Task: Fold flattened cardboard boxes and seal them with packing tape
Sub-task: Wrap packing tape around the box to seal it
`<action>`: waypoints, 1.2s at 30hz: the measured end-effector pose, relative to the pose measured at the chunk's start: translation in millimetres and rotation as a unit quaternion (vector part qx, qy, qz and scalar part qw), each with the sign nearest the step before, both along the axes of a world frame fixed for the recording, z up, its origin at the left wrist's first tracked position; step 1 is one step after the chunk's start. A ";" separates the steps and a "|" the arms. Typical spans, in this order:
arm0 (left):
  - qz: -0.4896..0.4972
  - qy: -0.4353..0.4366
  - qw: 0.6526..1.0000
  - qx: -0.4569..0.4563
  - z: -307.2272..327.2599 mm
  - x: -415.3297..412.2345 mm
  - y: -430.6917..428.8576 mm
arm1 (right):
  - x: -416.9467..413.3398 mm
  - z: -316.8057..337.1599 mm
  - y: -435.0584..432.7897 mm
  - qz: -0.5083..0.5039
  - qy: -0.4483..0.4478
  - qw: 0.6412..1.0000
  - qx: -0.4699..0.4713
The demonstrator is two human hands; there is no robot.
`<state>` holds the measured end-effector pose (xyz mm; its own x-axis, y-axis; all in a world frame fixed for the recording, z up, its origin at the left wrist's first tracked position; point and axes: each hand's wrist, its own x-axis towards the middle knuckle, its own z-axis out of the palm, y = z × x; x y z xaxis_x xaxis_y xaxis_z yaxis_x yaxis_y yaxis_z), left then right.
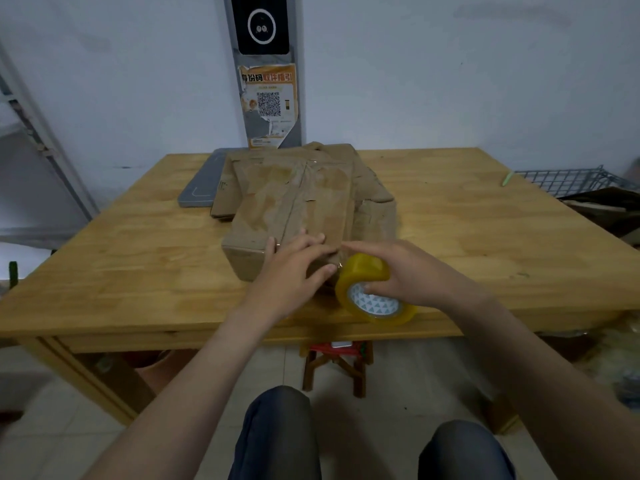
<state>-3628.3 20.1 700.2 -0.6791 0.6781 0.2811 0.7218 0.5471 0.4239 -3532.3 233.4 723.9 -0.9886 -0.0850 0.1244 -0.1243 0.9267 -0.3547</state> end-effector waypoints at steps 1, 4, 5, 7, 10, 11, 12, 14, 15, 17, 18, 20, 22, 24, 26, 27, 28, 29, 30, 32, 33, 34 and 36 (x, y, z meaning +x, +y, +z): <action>0.006 0.005 1.000 0.012 -2.7 0.1 2.6 | 3.3 -0.9 2.5 -0.012 0.003 1.000 -0.024; 0.032 0.019 0.998 0.043 -6.1 -0.9 11.7 | 16.7 -8.3 10.9 -0.031 0.030 0.989 -0.140; 0.042 0.024 0.998 0.050 -7.1 -0.5 14.6 | 20.4 -12.6 13.1 -0.028 0.037 0.984 -0.173; 0.058 0.032 0.996 0.057 -8.9 0.1 18.9 | 25.0 -20.0 16.9 -0.025 0.042 0.975 -0.215; 0.064 0.033 0.996 0.046 -9.0 -2.5 21.0 | 24.5 -15.7 20.5 -0.026 0.084 0.980 -0.180; 0.063 0.032 0.997 0.042 -8.7 -3.8 21.3 | 23.3 -10.5 20.7 -0.016 0.102 0.986 -0.134; 0.061 0.031 0.997 0.040 -8.4 -4.8 21.5 | 21.4 -4.4 20.5 -0.001 0.115 0.990 -0.081; 0.059 0.029 0.997 0.039 -8.3 -4.8 22.3 | 17.6 6.0 19.9 0.018 0.120 0.993 0.000; 0.060 0.031 0.997 0.041 -8.5 -4.4 22.5 | 15.2 8.4 20.3 0.019 0.115 0.993 0.023; 0.065 0.039 0.996 0.049 -9.7 -4.1 22.9 | 11.2 10.4 21.1 0.018 0.100 0.994 0.046; 0.068 0.043 0.995 0.052 -10.3 -4.2 23.0 | 9.4 10.5 21.0 0.016 0.091 0.994 0.054; 0.073 0.045 0.995 0.058 -11.3 -4.5 23.8 | 4.7 10.4 20.3 0.012 0.080 0.995 0.065; 0.082 0.048 0.993 0.066 -12.2 -4.6 26.1 | -1.9 10.2 19.1 0.007 0.079 0.994 0.075; 0.103 0.069 0.990 0.071 -12.7 -3.1 29.3 | -7.8 8.9 15.9 0.003 0.079 0.993 0.086; 0.132 0.099 0.984 0.066 -11.1 0.5 35.3 | -10.3 5.5 14.4 0.003 0.084 0.993 0.087; 0.147 0.108 0.981 0.060 -9.6 2.4 39.1 | -10.2 2.9 15.0 0.001 0.088 0.993 0.082; 0.159 0.113 0.979 0.056 -8.5 4.0 43.1 | -8.7 0.0 15.8 -0.001 0.090 0.993 0.078; 0.170 0.117 0.977 0.053 -8.1 5.5 46.4 | -5.8 -3.2 16.8 -0.003 0.090 0.993 0.076; 0.179 0.122 0.975 0.051 -8.6 6.6 48.8 | -2.8 -7.5 17.9 -0.002 0.096 0.992 0.080; 0.187 0.133 0.972 0.053 -12.3 7.4 50.8 | 3.1 -16.7 20.4 0.009 0.121 0.987 0.108; 0.186 0.138 0.971 0.056 -14.8 7.5 50.6 | 5.7 -20.3 21.2 0.016 0.135 0.984 0.119; 0.184 0.145 0.971 0.057 -17.2 8.1 49.5 | 8.5 -22.3 21.1 0.021 0.147 0.981 0.124; 0.176 0.160 0.970 0.058 -20.5 8.6 44.6 | 12.1 -22.6 18.9 0.029 0.159 0.979 0.121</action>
<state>-3619.7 64.7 679.7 -0.7276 0.3720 0.5763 0.6043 0.7452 0.2819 -3520.2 252.3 701.3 -0.8959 -0.2044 0.3945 -0.2470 0.9672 -0.0598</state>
